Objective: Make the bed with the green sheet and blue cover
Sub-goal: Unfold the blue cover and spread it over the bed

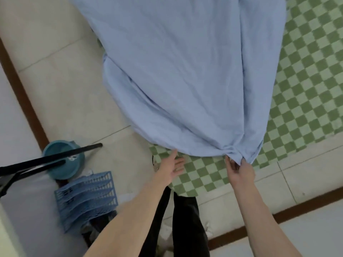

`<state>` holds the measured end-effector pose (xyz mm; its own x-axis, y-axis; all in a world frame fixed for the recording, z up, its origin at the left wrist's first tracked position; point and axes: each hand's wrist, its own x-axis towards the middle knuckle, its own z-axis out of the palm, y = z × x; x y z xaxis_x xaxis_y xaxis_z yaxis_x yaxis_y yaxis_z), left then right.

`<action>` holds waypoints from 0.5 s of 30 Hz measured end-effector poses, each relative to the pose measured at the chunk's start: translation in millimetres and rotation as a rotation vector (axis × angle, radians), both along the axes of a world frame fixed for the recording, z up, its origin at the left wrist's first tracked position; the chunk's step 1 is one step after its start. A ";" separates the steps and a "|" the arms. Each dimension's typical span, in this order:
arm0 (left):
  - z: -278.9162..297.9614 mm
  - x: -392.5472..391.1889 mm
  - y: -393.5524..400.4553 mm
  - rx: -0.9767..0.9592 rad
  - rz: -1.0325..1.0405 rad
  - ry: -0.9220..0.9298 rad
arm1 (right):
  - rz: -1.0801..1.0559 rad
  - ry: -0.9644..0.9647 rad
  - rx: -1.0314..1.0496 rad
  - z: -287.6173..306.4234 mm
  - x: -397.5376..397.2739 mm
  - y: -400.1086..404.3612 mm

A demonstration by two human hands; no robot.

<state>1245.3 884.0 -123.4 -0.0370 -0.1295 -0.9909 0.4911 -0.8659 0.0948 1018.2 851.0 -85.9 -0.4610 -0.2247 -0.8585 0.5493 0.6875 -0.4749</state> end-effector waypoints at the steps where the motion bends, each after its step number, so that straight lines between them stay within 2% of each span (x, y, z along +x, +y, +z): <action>1: -6.8 -3.5 -8.2 -0.009 0.073 0.016 | 0.086 0.021 0.017 1.2 0.9 1.6; 3: -15.7 -4.4 -28.3 -0.040 0.253 0.057 | 0.010 0.008 0.015 -2.4 0.1 6.5; 4: -18.4 -0.8 -37.5 -0.085 0.384 0.093 | -0.113 -0.098 0.022 -4.4 -4.3 11.8; 6: -18.8 17.3 -53.7 -0.216 0.652 0.121 | 0.011 -0.077 0.098 -10.1 -11.0 18.5; 7: -17.8 32.7 -62.2 -0.288 0.738 0.100 | -0.001 -0.112 0.100 -14.9 -20.1 25.9; 8: -16.2 51.2 -68.6 -0.348 0.790 0.072 | -0.111 -0.116 0.105 -13.6 -23.1 27.4; 11: 3.3 103.3 -68.4 -0.443 0.796 0.072 | -0.151 -0.057 0.159 -10.8 -31.9 29.8; 13: 16.4 122.3 -37.5 -0.479 0.751 0.065 | 0.037 -0.039 0.176 0.9 -16.8 14.5; 15: 29.3 133.1 11.5 -0.506 0.721 0.070 | 0.105 0.036 0.216 1.3 -6.2 8.9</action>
<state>1378.5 895.5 -94.1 0.1646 -0.5672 -0.8070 0.9205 -0.2057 0.3324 1012.1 859.9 -84.6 -0.4757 -0.0859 -0.8754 0.4546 0.8280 -0.3283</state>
